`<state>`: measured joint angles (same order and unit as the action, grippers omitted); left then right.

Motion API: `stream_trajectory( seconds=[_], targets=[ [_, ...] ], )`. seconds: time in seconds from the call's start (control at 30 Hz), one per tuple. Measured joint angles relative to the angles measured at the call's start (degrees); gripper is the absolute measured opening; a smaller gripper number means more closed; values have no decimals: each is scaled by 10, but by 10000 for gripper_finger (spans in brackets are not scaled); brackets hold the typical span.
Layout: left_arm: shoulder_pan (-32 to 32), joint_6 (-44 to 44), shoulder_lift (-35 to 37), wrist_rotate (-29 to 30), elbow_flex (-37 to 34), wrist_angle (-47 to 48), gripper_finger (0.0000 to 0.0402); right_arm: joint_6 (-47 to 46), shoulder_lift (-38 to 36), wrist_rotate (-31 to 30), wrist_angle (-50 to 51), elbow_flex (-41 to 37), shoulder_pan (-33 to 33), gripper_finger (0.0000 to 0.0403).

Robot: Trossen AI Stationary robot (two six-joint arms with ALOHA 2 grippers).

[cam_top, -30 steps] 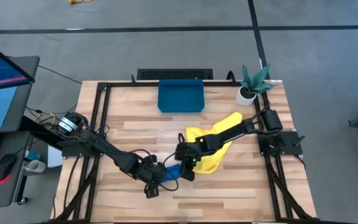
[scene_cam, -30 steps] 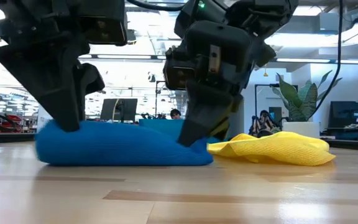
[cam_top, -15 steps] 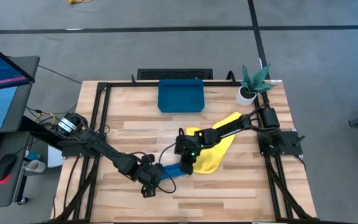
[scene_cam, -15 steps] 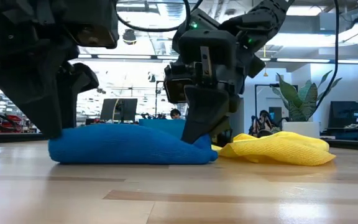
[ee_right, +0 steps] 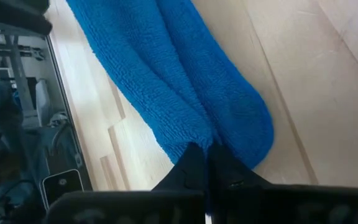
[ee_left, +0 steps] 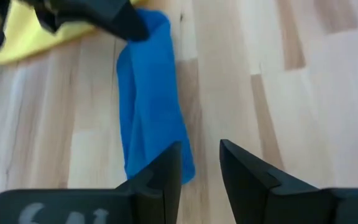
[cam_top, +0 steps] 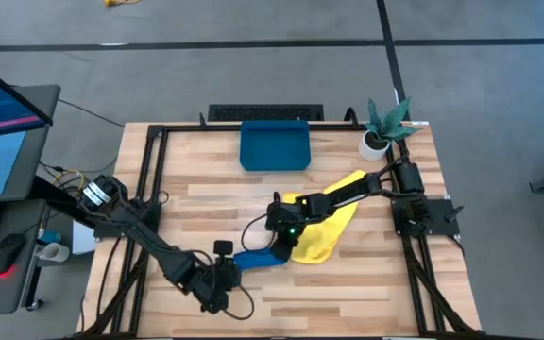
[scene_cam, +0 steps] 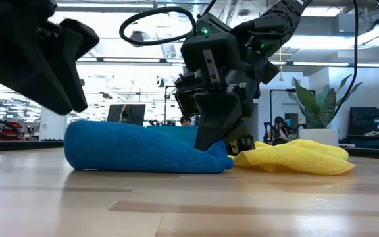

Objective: Roll microfiber towels into tight, uniform cylinder then place into a basket
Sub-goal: Roll the blue towel

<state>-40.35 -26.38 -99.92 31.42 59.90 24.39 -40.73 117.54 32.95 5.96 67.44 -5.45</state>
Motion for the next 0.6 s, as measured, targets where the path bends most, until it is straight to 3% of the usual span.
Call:
stream_trajectory(
  seconds=[0.23, 0.6],
  targets=[
    [-5, 60, -4, 8, -3, -72, 99, 0, 0, 0, 0, 0, 0, 15],
    [54, 52, -25, -12, -13, -34, 99, 7, 0, 2, 9, 1, -1, 15]
  ],
)
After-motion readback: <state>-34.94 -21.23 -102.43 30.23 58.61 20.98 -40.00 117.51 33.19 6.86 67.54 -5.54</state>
